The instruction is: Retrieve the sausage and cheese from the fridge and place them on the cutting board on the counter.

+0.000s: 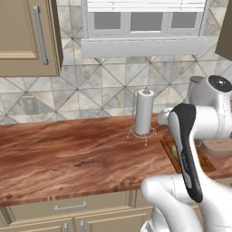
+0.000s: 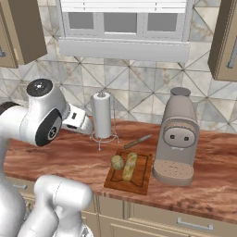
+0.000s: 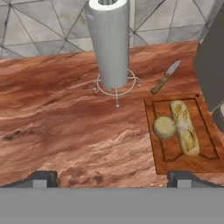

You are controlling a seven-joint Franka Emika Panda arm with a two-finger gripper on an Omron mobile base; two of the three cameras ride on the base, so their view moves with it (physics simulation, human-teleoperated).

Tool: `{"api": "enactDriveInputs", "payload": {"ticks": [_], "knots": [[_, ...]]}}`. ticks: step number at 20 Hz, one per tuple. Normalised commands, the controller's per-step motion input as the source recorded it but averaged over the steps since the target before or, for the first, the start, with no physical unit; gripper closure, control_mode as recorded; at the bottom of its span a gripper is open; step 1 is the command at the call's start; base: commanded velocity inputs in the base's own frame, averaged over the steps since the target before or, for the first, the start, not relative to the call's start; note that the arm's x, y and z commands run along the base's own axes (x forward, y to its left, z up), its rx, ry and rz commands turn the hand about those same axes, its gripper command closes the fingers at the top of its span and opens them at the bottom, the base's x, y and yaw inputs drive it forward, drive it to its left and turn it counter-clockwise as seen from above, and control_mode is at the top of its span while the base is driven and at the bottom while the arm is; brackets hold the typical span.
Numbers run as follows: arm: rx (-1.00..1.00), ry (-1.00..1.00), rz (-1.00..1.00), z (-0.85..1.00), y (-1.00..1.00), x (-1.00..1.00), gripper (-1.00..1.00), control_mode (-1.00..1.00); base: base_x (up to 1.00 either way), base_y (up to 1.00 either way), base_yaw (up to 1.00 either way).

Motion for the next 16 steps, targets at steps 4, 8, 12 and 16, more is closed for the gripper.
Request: {"api": "enactDriveInputs", "payload": {"ticks": [4, 8, 12, 16], "knots": [[0.04, -0.04, -0.32, 0.99, 0.27, -0.49, -1.00, -1.00, 0.00, 0.00, 0.00], [0.07, 0.04, -0.08, 0.91, -0.02, -0.08, -1.00, -1.00, 0.00, 0.00, 0.00], [0.03, 0.13, 0.11, 0.68, -0.12, -0.05, -1.00, -1.00, 0.00, 0.00, 0.00], [0.00, 0.08, 0.23, 0.14, -0.01, -0.50, -1.00, -1.00, 0.00, 0.00, 0.00]]}}
